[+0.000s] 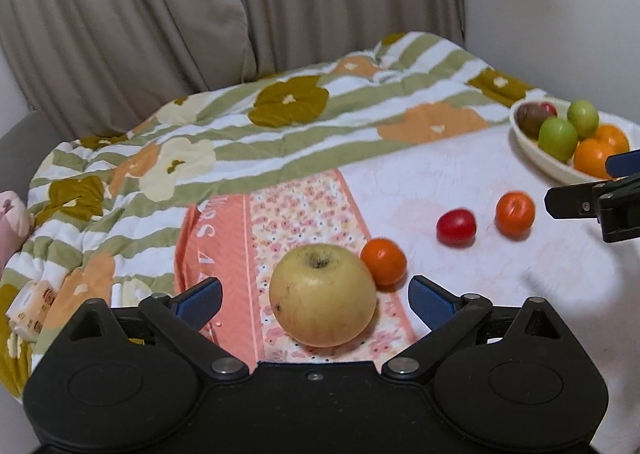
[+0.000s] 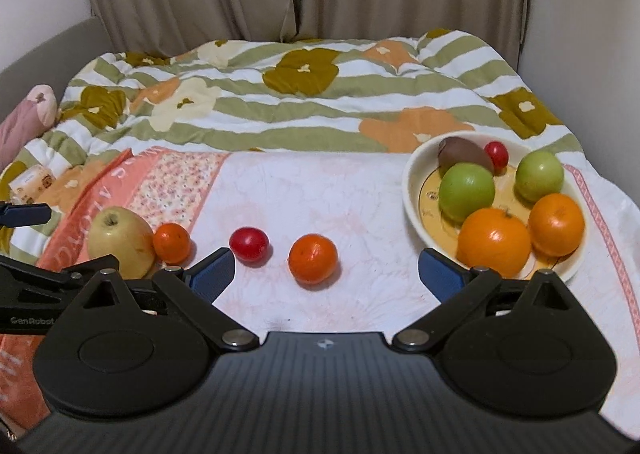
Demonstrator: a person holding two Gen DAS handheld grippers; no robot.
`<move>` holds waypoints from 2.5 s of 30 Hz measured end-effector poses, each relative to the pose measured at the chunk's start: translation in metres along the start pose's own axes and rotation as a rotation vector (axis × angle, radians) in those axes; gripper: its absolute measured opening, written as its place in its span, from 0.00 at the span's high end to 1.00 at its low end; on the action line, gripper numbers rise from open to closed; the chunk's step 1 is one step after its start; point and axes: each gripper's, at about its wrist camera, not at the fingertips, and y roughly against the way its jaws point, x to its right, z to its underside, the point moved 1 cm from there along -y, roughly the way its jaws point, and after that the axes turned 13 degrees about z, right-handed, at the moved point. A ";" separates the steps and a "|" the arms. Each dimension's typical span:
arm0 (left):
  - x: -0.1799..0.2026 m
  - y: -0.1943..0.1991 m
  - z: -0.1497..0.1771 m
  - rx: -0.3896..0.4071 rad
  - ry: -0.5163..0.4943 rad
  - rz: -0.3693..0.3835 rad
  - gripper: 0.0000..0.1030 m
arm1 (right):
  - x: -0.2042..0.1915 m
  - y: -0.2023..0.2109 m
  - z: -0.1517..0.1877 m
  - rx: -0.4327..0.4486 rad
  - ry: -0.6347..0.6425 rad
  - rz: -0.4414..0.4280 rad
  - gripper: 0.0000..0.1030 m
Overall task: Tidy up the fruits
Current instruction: 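Grasp the yellow pear with the left gripper while the right gripper grasps a mandarin, then carry the pear and mandarin over the bowl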
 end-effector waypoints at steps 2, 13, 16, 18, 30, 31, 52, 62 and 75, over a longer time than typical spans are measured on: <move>-0.004 -0.007 0.001 -0.011 -0.006 0.012 0.04 | -0.004 -0.005 0.004 -0.008 -0.006 0.010 0.00; -0.013 -0.041 0.002 -0.067 -0.045 0.091 0.19 | -0.012 -0.034 0.015 -0.040 -0.035 0.050 0.00; -0.012 -0.043 0.004 -0.070 -0.064 0.085 0.21 | -0.014 -0.040 0.014 -0.049 -0.029 0.050 0.01; -0.014 -0.043 0.004 -0.069 -0.065 0.089 0.22 | -0.015 -0.042 0.014 -0.048 -0.020 0.049 0.04; -0.015 -0.042 0.005 -0.064 -0.065 0.097 0.23 | -0.027 -0.064 0.012 -0.055 0.034 0.042 0.27; -0.016 -0.041 0.005 -0.065 -0.065 0.096 0.23 | -0.028 -0.064 0.011 -0.055 0.039 0.039 0.28; -0.018 -0.023 0.008 -0.047 0.014 0.057 0.23 | -0.032 -0.064 0.004 -0.053 0.085 0.031 0.48; 0.001 0.006 -0.013 0.010 0.033 0.042 0.23 | -0.008 -0.029 -0.008 -0.012 0.073 0.009 0.48; 0.061 0.030 -0.061 0.092 0.050 0.062 0.23 | 0.075 0.010 -0.029 0.041 0.044 0.025 0.48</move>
